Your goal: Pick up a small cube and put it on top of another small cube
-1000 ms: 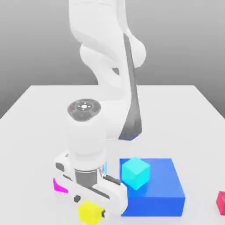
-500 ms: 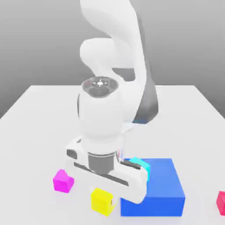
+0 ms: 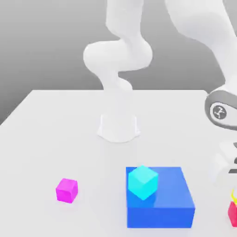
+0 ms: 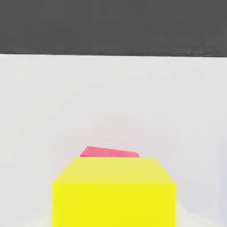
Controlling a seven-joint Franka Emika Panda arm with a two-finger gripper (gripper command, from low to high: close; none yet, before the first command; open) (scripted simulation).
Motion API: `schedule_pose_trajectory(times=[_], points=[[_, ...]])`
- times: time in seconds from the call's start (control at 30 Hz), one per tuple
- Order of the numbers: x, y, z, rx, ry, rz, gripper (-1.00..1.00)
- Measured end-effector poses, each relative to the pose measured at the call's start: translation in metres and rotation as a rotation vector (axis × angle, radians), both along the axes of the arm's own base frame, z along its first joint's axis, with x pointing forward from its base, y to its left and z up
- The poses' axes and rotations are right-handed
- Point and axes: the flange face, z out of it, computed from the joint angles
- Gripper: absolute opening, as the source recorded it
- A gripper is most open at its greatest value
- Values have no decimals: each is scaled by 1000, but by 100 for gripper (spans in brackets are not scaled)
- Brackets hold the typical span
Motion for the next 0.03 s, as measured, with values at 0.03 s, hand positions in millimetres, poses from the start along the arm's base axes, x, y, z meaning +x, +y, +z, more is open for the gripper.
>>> schedule_pose_trajectory(times=[0.03], points=[[0, 0, 0, 0, 0, 0, 100]])
